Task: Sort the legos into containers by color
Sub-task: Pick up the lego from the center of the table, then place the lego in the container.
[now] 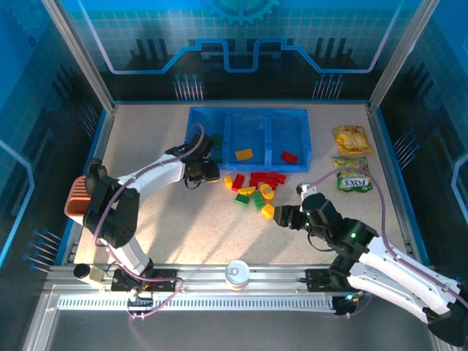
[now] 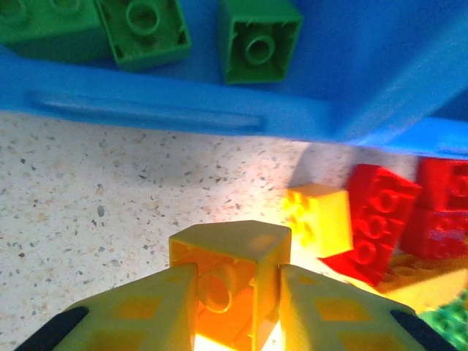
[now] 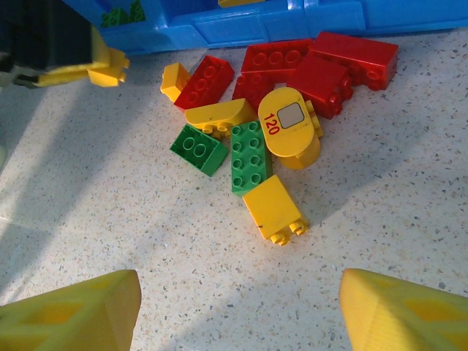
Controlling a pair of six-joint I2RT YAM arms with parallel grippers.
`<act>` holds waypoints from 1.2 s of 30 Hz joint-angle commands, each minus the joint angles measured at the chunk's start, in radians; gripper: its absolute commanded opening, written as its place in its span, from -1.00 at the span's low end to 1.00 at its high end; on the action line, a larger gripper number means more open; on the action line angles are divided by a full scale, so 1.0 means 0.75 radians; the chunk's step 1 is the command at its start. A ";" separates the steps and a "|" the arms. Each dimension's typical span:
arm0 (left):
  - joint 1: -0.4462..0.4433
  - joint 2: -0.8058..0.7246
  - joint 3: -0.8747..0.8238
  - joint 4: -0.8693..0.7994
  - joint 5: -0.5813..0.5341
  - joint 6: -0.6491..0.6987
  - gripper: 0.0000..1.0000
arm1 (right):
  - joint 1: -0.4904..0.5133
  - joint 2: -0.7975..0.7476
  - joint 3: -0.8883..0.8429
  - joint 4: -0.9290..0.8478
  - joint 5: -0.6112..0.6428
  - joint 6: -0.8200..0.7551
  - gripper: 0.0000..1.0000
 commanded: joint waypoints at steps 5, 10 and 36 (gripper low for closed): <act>-0.025 -0.053 0.205 -0.031 0.061 0.059 -0.33 | 0.011 -0.030 -0.011 -0.030 0.041 0.036 0.45; -0.061 0.074 0.405 -0.062 0.061 0.088 -0.33 | 0.012 -0.059 -0.012 -0.058 0.039 0.047 0.45; -0.114 0.397 0.813 -0.157 0.056 0.175 -0.11 | 0.013 -0.210 -0.070 -0.149 0.053 0.079 0.46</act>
